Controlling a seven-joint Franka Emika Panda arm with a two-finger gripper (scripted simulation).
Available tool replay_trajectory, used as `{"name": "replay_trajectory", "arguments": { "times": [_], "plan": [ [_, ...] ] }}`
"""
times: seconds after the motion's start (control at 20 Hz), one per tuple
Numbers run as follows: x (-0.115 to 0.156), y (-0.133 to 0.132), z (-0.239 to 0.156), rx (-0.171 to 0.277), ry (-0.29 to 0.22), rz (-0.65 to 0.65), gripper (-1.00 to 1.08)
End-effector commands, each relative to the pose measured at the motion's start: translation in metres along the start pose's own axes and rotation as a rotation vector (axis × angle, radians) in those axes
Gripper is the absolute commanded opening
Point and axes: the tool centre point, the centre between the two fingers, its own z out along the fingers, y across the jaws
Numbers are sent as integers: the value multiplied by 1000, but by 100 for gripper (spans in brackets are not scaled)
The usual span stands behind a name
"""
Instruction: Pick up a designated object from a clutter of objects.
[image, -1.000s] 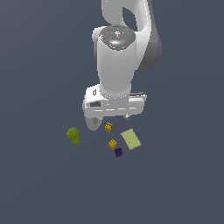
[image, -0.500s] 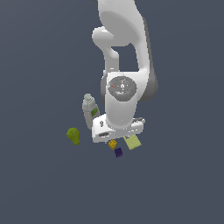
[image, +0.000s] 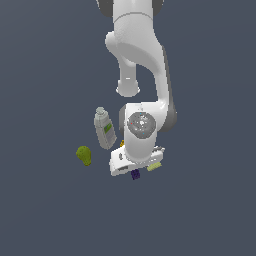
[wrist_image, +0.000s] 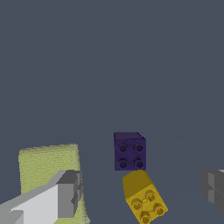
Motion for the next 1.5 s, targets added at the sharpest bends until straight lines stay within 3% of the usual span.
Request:
{"name": "replay_trajectory", "arguments": {
  "times": [0.0, 0.4, 1.15, 1.2, 1.45],
  "plan": [
    [2, -1, 8, 0, 4, -10, 100],
    [2, -1, 15, 1, 3, -13, 100],
    [3, -1, 63, 0, 5, -15, 100],
    [3, -1, 63, 0, 5, -15, -100],
    [3, -1, 63, 0, 5, -15, -100]
  ]
}}
